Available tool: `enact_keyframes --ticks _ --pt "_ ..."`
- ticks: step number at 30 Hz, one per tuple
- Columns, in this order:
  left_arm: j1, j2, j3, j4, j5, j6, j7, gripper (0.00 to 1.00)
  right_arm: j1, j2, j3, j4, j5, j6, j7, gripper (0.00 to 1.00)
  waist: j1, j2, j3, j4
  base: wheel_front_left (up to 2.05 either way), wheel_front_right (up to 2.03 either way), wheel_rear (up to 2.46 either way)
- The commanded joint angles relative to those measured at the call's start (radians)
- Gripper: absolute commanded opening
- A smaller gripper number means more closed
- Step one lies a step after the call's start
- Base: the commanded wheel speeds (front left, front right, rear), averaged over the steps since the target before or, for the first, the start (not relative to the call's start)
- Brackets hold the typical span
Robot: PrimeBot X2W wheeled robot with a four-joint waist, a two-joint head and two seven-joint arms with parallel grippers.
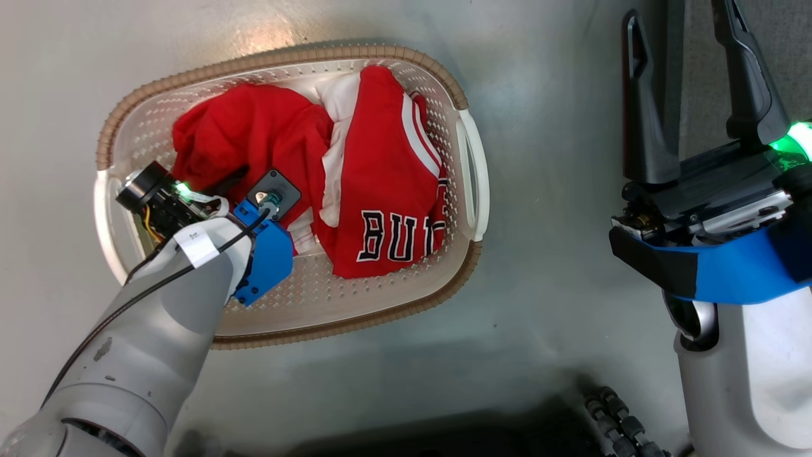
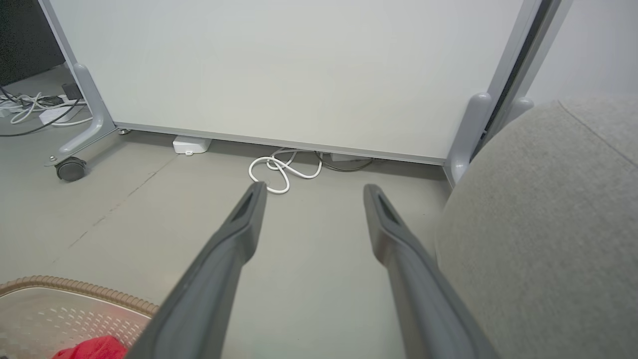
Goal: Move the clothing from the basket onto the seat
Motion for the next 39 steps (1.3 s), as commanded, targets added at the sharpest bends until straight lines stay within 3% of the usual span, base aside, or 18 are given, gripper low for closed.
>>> enact_keyframes --ticks 1,9,10,11,12,29,39 --pt "-0.02 0.009 -0.007 0.002 0.009 0.004 0.007 1.0 0.002 -0.003 -0.001 -0.008 0.005 0.0 -0.003 1.0 -0.0001 0.0001 0.011 -0.006 0.0 0.0 0.0" --pt "-0.036 0.012 -0.036 0.004 0.006 -0.003 0.03 1.0 0.011 -0.003 -0.001 -0.026 0.006 0.0 -0.003 1.0 -0.0001 0.0001 0.031 -0.011 0.0 0.0 0.0" --pt "-0.036 0.01 -0.035 0.004 0.001 -0.004 0.032 0.93 0.012 -0.003 0.0 -0.027 0.004 0.0 -0.003 1.0 -0.0001 0.0001 0.03 -0.01 0.0 0.0 0.0" --pt "-0.037 0.008 -0.042 0.004 0.005 -0.005 0.028 0.37 0.012 -0.003 0.001 -0.026 0.003 0.0 -0.003 1.0 -0.0001 0.0001 0.03 -0.008 0.0 0.0 0.0" --pt "-0.039 0.008 -0.045 0.004 0.006 -0.005 0.017 0.0 0.01 -0.003 0.003 -0.025 0.002 0.0 -0.003 1.0 -0.0001 0.0001 0.029 -0.007 0.0 0.0 0.0" --pt "0.009 -0.009 -0.08 0.003 -0.05 -0.008 -0.077 0.0 0.014 -0.003 0.008 0.008 0.006 0.0 -0.003 1.0 -0.0001 0.0001 -0.08 0.016 0.0 0.0 0.0" --pt "0.068 -0.054 -0.064 -0.005 -0.163 -0.008 -0.163 0.0 0.055 -0.004 0.012 0.055 0.017 0.0 -0.003 1.0 -0.0001 0.0001 -0.267 0.065 0.0 0.0 0.0"
